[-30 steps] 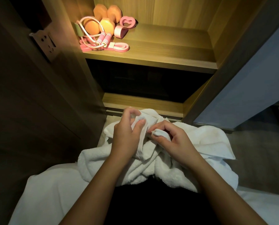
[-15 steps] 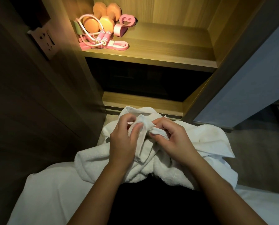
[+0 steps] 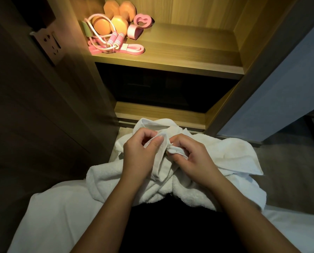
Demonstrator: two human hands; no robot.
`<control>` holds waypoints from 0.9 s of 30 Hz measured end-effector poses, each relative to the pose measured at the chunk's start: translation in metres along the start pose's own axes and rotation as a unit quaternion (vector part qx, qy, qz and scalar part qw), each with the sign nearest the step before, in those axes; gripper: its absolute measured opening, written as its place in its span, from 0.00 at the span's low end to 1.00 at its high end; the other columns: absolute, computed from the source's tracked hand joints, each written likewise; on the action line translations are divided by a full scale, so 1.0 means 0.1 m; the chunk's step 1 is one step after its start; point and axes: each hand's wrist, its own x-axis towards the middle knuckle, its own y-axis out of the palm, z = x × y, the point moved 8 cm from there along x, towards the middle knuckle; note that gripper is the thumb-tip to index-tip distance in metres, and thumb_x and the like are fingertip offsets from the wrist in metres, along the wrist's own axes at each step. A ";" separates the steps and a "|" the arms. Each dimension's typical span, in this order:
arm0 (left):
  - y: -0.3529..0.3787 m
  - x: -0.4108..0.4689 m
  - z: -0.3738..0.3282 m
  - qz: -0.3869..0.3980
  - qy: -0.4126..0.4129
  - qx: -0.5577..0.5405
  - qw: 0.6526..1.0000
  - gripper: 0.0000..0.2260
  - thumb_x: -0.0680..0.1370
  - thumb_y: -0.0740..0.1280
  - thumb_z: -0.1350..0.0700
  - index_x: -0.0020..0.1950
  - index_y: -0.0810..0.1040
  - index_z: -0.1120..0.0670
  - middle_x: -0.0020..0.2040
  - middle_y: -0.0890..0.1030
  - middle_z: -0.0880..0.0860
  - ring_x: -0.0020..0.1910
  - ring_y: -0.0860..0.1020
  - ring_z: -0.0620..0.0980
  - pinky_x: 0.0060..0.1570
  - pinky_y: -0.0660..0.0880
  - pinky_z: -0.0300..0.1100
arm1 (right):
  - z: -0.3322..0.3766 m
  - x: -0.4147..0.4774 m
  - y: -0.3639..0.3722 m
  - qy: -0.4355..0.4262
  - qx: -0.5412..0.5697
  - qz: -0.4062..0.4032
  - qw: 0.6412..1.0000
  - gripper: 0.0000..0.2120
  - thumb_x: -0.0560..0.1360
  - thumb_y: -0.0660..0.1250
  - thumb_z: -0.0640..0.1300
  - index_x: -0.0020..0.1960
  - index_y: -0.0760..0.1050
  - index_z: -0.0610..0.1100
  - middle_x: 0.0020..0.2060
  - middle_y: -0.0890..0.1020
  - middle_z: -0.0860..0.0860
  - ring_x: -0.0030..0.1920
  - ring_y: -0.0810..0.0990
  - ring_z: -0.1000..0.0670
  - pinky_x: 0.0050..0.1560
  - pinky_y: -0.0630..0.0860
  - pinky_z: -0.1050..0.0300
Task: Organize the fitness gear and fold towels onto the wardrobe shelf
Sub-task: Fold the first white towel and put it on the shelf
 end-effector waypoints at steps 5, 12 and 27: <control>-0.02 -0.01 0.03 -0.018 -0.013 0.003 1.000 0.06 0.73 0.73 0.56 0.42 0.77 0.50 0.39 0.81 0.46 0.40 0.79 0.44 0.40 0.76 0.37 | -0.06 -0.02 0.02 0.012 0.001 -0.003 1.000 0.08 0.72 0.69 0.40 0.44 0.75 0.52 0.45 0.80 0.58 0.46 0.78 0.53 0.43 0.76 0.53; 0.09 0.09 -0.04 0.085 0.051 0.123 0.987 0.03 0.78 0.67 0.55 0.44 0.79 0.50 0.41 0.80 0.44 0.40 0.76 0.38 0.37 0.68 0.28 | -0.06 -0.07 -0.12 0.012 -0.014 -0.042 0.999 0.08 0.75 0.68 0.40 0.41 0.74 0.51 0.62 0.73 0.60 0.62 0.72 0.60 0.57 0.68 0.69; -1.22 1.96 -1.63 -0.188 0.092 0.074 0.975 0.12 0.79 0.63 0.51 0.55 0.78 0.58 0.50 0.79 0.59 0.48 0.76 0.55 0.50 0.75 0.49 | 0.10 0.62 -3.56 0.136 -0.031 -0.438 0.888 0.07 0.77 0.68 0.46 0.51 0.77 0.44 0.44 0.79 0.50 0.45 0.76 0.50 0.48 0.73 0.54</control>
